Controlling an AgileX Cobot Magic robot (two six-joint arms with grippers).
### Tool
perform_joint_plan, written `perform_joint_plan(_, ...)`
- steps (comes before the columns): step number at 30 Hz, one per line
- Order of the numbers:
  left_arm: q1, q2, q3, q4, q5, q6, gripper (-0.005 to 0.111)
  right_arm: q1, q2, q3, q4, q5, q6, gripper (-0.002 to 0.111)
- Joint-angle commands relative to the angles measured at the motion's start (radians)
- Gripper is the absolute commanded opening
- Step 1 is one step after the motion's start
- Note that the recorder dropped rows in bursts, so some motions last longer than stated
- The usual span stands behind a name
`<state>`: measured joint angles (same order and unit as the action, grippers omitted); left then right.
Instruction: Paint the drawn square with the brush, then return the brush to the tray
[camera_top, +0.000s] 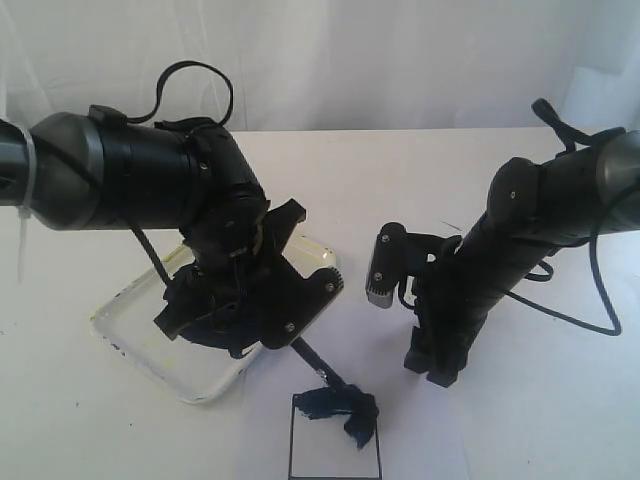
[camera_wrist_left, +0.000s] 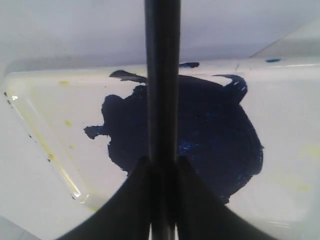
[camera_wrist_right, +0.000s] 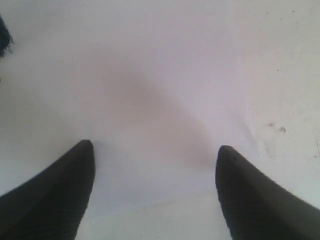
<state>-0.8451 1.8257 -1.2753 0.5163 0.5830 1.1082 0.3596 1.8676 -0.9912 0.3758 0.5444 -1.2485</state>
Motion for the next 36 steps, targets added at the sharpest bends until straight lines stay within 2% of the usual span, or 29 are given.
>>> perform_joint_plan(1, -0.004, -0.012, 0.002, -0.02, 0.063, -0.011, 0.0, 0.0, 0.009, 0.004, -0.014, -0.018, 0.001, 0.064)
perform_joint_plan(10, -0.005, -0.012, 0.043, -0.048, -0.009, -0.011, 0.0, 0.0, 0.009, 0.004, -0.014, -0.02, 0.001, 0.064)
perform_joint_plan(16, -0.045, -0.012, 0.043, -0.048, -0.002, -0.011, 0.0, 0.0, 0.009, 0.004, -0.014, -0.02, 0.001, 0.064)
perform_joint_plan(21, -0.047, -0.012, 0.043, -0.042, 0.005, -0.015, 0.0, 0.0, 0.009, 0.004, -0.014, -0.02, 0.001, 0.064)
perform_joint_plan(28, -0.047, -0.048, 0.043, -0.051, -0.066, -0.014, 0.0, 0.0, 0.009, 0.004, -0.014, -0.02, 0.001, 0.064)
perform_joint_plan(36, -0.056, -0.056, 0.059, -0.095, -0.05, 0.058, 0.0, 0.0, 0.009, 0.004, -0.014, -0.02, 0.001, 0.064)
